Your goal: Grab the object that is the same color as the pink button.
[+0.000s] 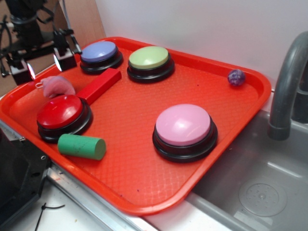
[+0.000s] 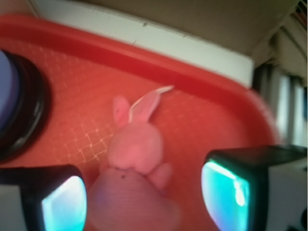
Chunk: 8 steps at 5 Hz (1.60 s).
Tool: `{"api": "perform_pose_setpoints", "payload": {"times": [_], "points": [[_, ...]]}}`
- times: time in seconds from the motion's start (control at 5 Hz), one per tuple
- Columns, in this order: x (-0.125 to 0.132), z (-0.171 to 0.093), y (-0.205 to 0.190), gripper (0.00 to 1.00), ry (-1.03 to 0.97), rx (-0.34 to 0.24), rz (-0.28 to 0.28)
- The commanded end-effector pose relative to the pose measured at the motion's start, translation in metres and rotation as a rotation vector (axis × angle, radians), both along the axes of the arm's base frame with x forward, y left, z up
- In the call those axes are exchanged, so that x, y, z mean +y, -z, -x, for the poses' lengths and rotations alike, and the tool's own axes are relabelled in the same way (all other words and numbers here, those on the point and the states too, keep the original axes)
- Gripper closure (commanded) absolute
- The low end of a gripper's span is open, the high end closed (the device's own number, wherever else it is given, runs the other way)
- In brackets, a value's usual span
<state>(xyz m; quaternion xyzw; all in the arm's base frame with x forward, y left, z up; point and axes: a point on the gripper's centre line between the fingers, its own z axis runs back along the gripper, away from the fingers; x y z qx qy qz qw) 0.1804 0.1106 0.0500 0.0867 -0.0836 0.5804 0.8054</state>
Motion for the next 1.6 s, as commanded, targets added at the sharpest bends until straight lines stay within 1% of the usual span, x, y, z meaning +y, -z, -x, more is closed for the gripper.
{"api": "perform_pose_setpoints", "payload": {"times": [0.0, 0.2, 0.4, 0.6, 0.8, 1.0, 1.2, 1.4], "points": [[-0.001, 0.003, 0.025, 0.00, -0.008, 0.012, -0.026], [0.001, 0.006, 0.023, 0.81, -0.017, -0.013, -0.011], [0.002, 0.008, 0.005, 0.98, -0.016, -0.006, 0.010], [-0.003, 0.006, -0.025, 1.00, 0.120, 0.021, 0.033], [-0.023, 0.001, -0.067, 1.00, 0.372, -0.004, 0.120], [-0.061, -0.003, -0.101, 1.00, 0.625, -0.025, 0.183], [-0.093, -0.004, -0.118, 1.00, 0.873, 0.012, 0.187], [-0.107, 0.003, -0.130, 1.00, 1.033, 0.019, 0.178]]}}
